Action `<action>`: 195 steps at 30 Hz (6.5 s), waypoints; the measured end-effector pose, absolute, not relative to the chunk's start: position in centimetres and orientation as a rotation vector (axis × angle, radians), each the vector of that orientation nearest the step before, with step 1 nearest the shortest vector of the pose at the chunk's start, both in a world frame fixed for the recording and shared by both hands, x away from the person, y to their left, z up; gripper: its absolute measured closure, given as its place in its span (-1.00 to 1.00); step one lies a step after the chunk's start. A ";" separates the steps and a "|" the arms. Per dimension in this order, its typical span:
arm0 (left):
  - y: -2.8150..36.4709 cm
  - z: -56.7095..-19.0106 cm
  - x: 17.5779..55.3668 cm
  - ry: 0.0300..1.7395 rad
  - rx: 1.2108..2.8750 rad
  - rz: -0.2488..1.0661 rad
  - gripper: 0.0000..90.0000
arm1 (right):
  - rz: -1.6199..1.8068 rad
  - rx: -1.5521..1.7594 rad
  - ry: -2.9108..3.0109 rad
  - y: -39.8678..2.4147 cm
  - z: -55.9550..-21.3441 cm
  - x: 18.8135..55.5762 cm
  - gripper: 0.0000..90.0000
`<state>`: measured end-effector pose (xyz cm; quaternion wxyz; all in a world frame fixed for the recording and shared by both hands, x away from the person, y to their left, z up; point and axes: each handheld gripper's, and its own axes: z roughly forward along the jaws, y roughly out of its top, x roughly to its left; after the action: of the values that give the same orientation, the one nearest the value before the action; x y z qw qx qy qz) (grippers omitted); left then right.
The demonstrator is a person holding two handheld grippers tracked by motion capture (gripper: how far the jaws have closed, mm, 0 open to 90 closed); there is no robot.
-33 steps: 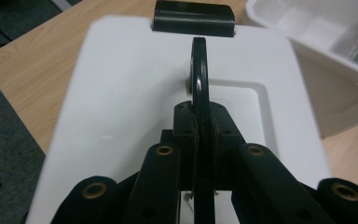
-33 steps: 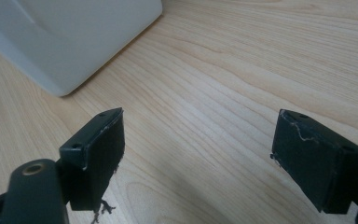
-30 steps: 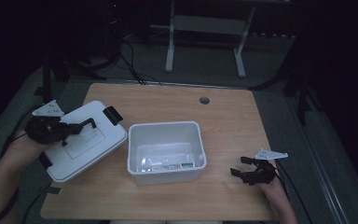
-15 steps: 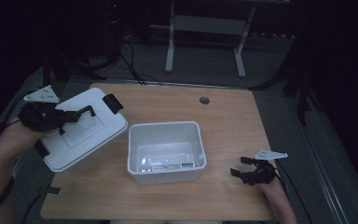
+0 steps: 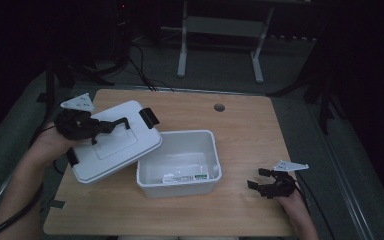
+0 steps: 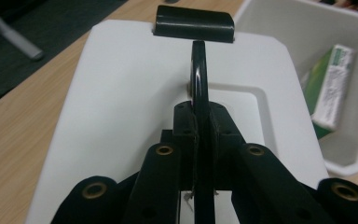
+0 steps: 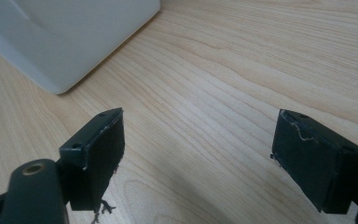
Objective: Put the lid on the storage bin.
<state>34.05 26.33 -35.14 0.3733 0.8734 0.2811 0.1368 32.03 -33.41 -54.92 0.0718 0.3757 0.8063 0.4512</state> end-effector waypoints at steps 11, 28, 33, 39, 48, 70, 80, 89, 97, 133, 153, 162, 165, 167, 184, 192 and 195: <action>21.8 -35.8 35.8 0.606 2.271 0.270 0.85 | 1.350 1.123 2.433 -33.3 -55.0 31.9 -0.63; 15.4 -35.7 36.8 0.399 2.267 0.180 0.85 | 1.346 1.103 2.439 -33.2 -55.0 31.9 -0.63; 13.6 -35.9 36.7 0.338 2.285 0.155 0.85 | 1.345 1.107 2.439 -33.2 -55.0 31.9 -0.63; 11.7 -36.5 36.7 0.298 2.321 0.131 0.85 | 1.341 1.103 2.444 -33.1 -55.1 31.9 -0.63; 10.5 -37.7 36.9 0.270 2.335 0.094 0.85 | 1.349 1.108 2.444 -33.2 -55.1 31.8 -0.63; 10.9 -38.3 37.1 0.268 2.325 0.043 0.85 | 1.343 1.117 2.450 -33.1 -55.2 31.9 -0.63; 10.4 -38.6 38.0 0.256 2.339 0.018 0.84 | 1.340 1.119 2.456 -33.2 -55.4 31.9 -0.63; 10.3 -38.4 38.3 0.250 2.327 0.007 0.84 | 1.341 1.127 2.456 -33.3 -55.4 31.9 -0.63; 10.6 -39.1 38.6 0.255 2.321 -0.002 0.84 | 1.341 1.123 2.460 -33.3 -55.4 31.9 -0.63; 16.5 -39.4 36.4 0.484 2.158 0.237 -0.62 | 1.333 1.116 2.460 -33.2 -55.4 31.8 -0.63; 24.0 -40.8 33.1 0.599 2.061 0.312 -0.64 | 1.340 1.134 2.407 -33.5 -55.3 31.6 -0.68; 27.0 -43.3 31.5 0.653 1.993 0.326 -0.64 | 1.313 1.128 2.382 -33.4 -55.3 31.4 -0.69; 27.4 -43.8 31.1 0.668 1.982 0.338 -0.64 | 1.325 1.137 2.355 -33.6 -55.3 31.4 -0.69; 28.0 -44.4 30.7 0.687 1.971 0.334 -0.64 | 1.333 1.140 2.342 -33.7 -55.3 31.4 -0.69; 30.9 -50.3 28.9 0.812 1.951 0.348 -0.68 | 1.321 1.228 2.205 -34.3 -55.1 31.2 -0.72; 31.4 -52.4 28.6 0.941 1.951 0.428 -0.68 | 1.273 1.240 2.166 -34.0 -55.1 31.2 -0.72; 31.5 -52.7 28.8 0.977 1.955 0.450 -0.68 | 1.278 1.256 2.145 -34.1 -55.2 31.1 -0.72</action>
<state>28.80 31.46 -52.68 0.4393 0.7871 0.3933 0.1811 31.14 -34.13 -55.17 0.1722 0.4427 0.7559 0.4505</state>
